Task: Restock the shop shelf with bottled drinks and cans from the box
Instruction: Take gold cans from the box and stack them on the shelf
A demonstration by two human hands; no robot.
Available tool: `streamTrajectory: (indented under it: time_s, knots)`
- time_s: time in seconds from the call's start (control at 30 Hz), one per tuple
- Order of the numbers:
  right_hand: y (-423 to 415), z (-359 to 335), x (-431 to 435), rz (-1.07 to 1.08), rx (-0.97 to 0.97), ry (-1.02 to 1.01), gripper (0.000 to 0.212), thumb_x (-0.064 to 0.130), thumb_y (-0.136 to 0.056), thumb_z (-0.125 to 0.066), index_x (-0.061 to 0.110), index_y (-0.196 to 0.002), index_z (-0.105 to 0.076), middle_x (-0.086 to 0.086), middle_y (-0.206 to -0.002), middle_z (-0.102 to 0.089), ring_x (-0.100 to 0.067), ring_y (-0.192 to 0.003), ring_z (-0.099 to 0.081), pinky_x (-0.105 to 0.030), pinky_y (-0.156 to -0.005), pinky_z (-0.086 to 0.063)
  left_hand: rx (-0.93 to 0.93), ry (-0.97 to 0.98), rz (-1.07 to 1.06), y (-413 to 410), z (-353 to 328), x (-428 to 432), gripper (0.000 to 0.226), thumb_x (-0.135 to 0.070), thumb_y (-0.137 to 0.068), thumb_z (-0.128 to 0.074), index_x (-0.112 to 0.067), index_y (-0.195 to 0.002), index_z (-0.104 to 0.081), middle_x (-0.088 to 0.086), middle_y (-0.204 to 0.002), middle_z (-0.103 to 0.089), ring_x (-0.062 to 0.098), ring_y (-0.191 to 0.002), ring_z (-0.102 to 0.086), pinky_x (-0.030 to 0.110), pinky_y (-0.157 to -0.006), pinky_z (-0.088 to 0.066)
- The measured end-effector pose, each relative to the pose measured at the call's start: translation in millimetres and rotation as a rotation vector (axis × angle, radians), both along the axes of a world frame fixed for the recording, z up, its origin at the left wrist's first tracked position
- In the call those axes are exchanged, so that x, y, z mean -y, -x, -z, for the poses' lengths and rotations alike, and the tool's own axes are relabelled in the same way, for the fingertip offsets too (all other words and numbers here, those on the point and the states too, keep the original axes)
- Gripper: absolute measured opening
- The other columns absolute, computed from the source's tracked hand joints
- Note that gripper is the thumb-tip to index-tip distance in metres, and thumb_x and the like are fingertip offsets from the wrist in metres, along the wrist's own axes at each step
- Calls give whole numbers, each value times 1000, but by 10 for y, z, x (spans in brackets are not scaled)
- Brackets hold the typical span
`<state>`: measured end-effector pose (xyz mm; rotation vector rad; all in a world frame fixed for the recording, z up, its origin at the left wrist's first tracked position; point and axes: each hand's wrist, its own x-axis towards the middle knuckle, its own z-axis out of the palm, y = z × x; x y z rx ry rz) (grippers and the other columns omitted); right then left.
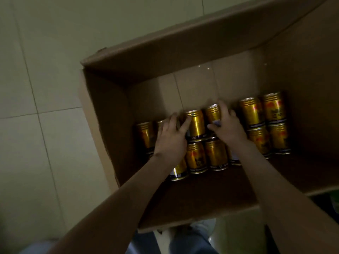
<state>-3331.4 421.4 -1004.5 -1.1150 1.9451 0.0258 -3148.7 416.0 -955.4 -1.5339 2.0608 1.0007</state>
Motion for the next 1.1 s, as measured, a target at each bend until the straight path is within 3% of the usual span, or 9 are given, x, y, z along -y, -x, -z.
streamTrajectory:
  time_s: [0.13,0.2,0.3,0.43,0.57,0.67,0.87,1.0,1.1]
  knots:
    - [54,-139,-4,182,162,59,81,19,-86,-69,39,-148,-21,-5,-140,-46,-13,-112,-52,-28,-94,-37,-293,50,-250,83,77,-2,60,-17,-97,-49,-26,-151,-25,10,-156,-19,27,-144,-14,35,-117,-19]
    - [55,-307,-30,483,374,60,90,20,-83,-73,35,-150,-16,0,-144,-44,-16,-127,-46,-33,-103,-38,-462,-170,-529,96,-17,87,64,-25,-94,-57,-30,-150,-26,4,-152,-28,19,-139,-27,26,-107,-27]
    - [-60,-690,-32,833,779,22,91,17,-72,-75,25,-148,-26,-8,-133,-56,-24,-115,-59,-44,-96,-47,-655,-653,-850,51,-202,282,85,-50,-78,-70,-36,-149,-25,0,-148,-41,16,-131,-43,29,-102,-34]
    - [-370,-1019,-6,926,1106,-68,58,13,-74,-67,11,-129,-49,-10,-115,-68,-24,-108,-64,-42,-95,-48,-747,-855,-896,-113,-431,427,72,-44,-71,-76,-29,-135,-46,-3,-125,-64,15,-114,-62,40,-99,-47]
    - [-426,-949,144,686,791,-146,57,45,-88,-57,22,-139,-46,5,-136,-51,-11,-118,-47,-34,-98,-35,-729,-768,-968,-297,-631,494,40,-33,-82,-69,-31,-117,-49,-3,-112,-66,11,-99,-67,28,-82,-57]
    - [-421,-467,162,510,371,-104,64,42,-90,-59,22,-145,-33,0,-141,-45,-16,-125,-44,-35,-100,-38,-602,-622,-979,-373,-645,468,44,-37,-83,-69,-28,-119,-45,-1,-114,-63,15,-102,-65,33,-87,-55]
    - [-625,97,80,208,140,-132,66,33,-77,-77,7,-126,-42,-13,-119,-60,-32,-110,-58,-38,-86,-48,-395,-442,-868,-501,-763,349,54,-48,-79,-71,-25,-121,-46,-5,-106,-61,11,-95,-60,26,-77,-49]
    - [-593,-735,85,583,414,-50,31,29,-81,-73,18,-107,-60,-7,-98,-69,-24,-93,-66,-35,-80,-51,-424,-415,-924,-615,-1372,335,67,-58,-66,-74,-28,-119,-47,-5,-107,-63,14,-97,-62,35,-85,-52]
    - [-598,-1939,73,831,713,-38,34,25,-87,-66,13,-117,-56,-11,-109,-68,-25,-101,-66,-36,-79,-53,-511,-412,-1023,-655,-2194,374,81,-67,-46,-70,-30,-116,-50,-3,-107,-66,17,-98,-65,46,-93,-52]
